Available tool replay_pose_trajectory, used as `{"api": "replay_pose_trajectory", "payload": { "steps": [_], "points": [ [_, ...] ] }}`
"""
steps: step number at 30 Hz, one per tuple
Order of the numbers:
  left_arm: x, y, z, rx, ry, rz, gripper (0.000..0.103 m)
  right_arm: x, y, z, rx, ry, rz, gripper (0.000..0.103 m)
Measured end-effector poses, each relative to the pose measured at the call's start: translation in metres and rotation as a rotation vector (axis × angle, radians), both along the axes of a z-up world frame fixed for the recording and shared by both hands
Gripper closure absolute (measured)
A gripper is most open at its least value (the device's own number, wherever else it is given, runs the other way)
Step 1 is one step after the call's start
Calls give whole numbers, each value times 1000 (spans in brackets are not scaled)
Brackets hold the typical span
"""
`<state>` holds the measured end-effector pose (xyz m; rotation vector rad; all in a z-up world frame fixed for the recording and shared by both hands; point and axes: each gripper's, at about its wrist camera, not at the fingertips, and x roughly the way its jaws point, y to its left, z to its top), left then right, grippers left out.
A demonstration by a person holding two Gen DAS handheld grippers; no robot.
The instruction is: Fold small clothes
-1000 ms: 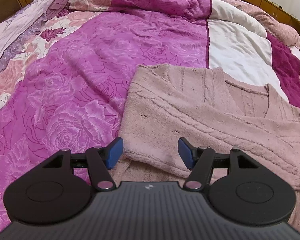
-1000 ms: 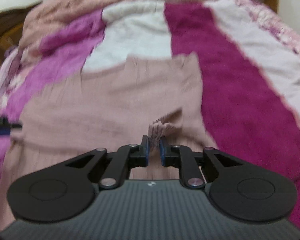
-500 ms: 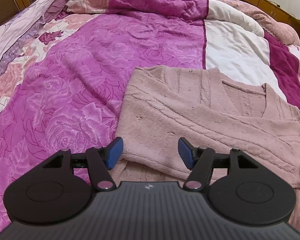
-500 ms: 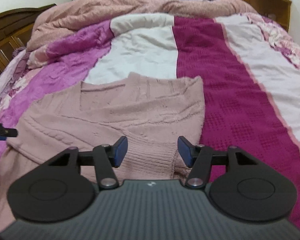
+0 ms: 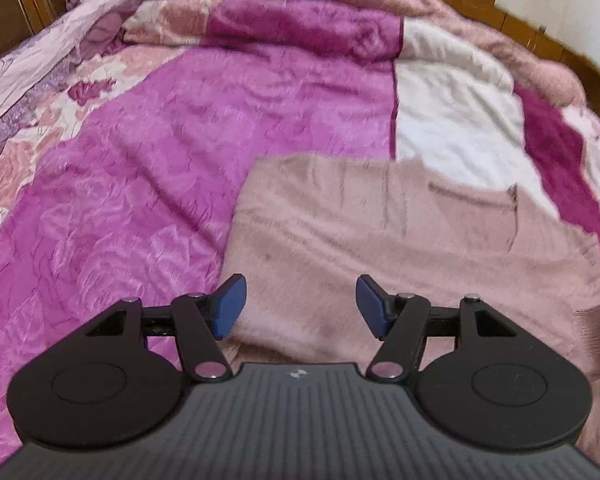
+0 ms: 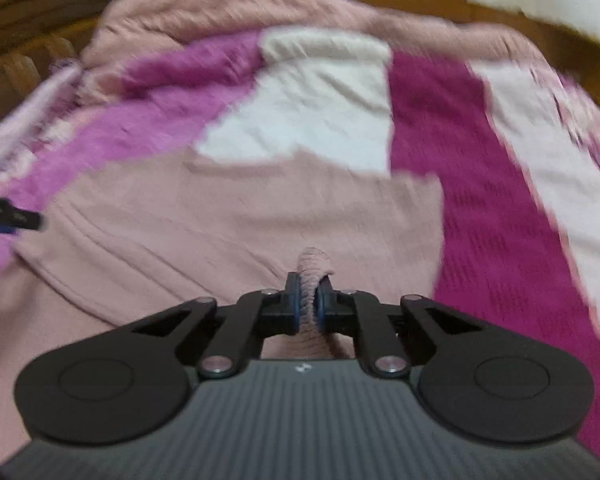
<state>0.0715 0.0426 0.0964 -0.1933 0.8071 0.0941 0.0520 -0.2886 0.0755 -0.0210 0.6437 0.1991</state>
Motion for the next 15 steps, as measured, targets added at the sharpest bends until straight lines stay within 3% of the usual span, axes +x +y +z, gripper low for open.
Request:
{"api": "replay_pose_trajectory", "payload": {
  "steps": [5,7,10,15],
  "points": [
    [3,0,6,-19,-92,28,35,-8,10,66,-15,-233,0,93],
    [7,0,3,1,-107,37,35,-3,6,75,-19,-258,-13,93],
    [19,1,-12,36,-70,70,35,17,-1,54,-106,-214,-90,93],
    [35,8,-44,45,23,100,34,56,-20,-19,-143,6,-189,93]
  ]
}}
